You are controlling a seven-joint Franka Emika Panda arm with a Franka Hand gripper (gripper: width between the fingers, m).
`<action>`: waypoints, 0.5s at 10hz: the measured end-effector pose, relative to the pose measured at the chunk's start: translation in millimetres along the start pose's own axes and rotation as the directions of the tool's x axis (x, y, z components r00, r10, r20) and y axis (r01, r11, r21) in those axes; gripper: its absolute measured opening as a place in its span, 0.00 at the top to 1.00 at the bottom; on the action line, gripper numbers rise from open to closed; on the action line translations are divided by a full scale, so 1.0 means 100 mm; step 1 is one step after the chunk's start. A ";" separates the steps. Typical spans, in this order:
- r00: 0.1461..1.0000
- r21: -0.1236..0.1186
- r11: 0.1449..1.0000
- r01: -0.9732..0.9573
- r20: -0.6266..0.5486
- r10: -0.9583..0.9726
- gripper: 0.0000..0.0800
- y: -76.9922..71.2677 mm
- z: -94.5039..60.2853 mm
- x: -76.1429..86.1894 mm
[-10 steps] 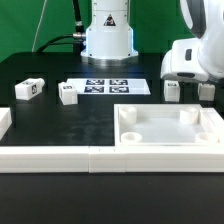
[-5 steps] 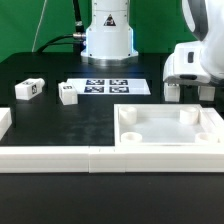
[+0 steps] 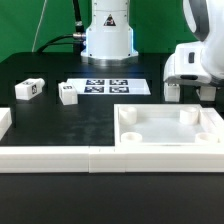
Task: Assemble one leg
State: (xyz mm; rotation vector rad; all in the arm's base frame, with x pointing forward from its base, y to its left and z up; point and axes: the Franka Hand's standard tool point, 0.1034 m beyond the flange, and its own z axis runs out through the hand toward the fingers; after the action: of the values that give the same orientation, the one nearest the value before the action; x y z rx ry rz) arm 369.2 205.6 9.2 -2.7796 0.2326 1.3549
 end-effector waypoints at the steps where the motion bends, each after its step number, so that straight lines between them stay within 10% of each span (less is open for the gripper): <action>1: 1.000 0.000 1.000 0.000 0.000 0.000 0.64 0.00 0.00 0.00; 5: 1.000 -0.005 1.000 0.005 0.023 -0.005 0.64 0.02 -0.20 -0.12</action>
Offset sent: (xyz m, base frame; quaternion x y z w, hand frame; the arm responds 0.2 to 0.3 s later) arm 0.0000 0.0000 0.0000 0.0000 0.0000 0.0000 1.0000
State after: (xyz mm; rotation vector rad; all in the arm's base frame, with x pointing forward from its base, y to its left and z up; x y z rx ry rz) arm 377.0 203.1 30.6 -2.7653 0.2213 1.3875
